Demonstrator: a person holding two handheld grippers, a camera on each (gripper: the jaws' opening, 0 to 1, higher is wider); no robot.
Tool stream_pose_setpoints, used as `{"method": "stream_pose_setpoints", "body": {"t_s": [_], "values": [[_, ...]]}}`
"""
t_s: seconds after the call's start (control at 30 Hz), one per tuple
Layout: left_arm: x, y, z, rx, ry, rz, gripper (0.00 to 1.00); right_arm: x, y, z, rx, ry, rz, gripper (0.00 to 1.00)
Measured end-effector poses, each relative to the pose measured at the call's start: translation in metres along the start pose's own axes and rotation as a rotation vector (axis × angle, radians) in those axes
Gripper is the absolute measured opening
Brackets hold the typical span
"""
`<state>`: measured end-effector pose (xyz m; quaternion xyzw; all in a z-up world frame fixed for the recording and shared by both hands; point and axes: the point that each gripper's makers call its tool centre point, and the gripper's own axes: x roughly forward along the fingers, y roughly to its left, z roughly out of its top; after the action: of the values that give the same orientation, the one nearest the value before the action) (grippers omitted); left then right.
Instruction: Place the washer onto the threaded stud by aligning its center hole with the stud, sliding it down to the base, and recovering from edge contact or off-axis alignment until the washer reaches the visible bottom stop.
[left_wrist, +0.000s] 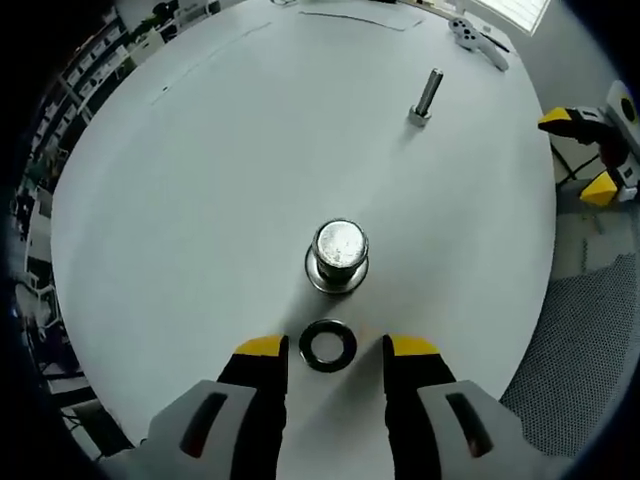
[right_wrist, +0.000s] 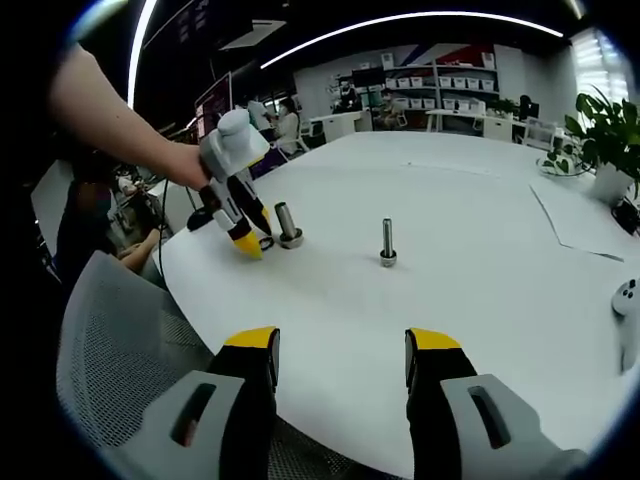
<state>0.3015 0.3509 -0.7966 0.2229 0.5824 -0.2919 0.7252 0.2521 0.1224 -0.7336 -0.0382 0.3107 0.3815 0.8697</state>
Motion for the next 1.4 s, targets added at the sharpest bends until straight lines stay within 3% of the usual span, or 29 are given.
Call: {"method": "stream_pose_setpoints", "body": {"t_s": [0.2,0.3,0.37,0.87,1.2,1.4], "values": [[-0.0008,-0.0012,-0.0007,-0.018,0.007,-0.016,0.37,-0.0001,0.0008,0.0004,-0.002,0.0,0.004,0.53],[0.0,-0.001,-0.006,0.051,0.044,0.004,0.36,0.0,0.0007,0.0005,-0.001,-0.003,0.005,0.53],[0.0007,-0.0026,-0.0065,0.055,0.048,0.008,0.37,0.0,0.0003,0.0008,-0.001,-0.004,0.005,0.53],[0.0001,-0.0025,-0.0098,0.006,0.115,0.018,0.36,-0.0006,0.0011,0.0026,0.004,-0.015,0.008,0.53],[-0.0003,0.0019,-0.0093,-0.044,0.115,0.027,0.21,-0.0006,0.0005,0.0032,0.01,-0.021,0.007,0.52],[-0.0006,0.0024,-0.009,-0.041,0.113,0.025,0.2,-0.0008,0.0003,0.0029,0.015,-0.019,0.005,0.52]]}}
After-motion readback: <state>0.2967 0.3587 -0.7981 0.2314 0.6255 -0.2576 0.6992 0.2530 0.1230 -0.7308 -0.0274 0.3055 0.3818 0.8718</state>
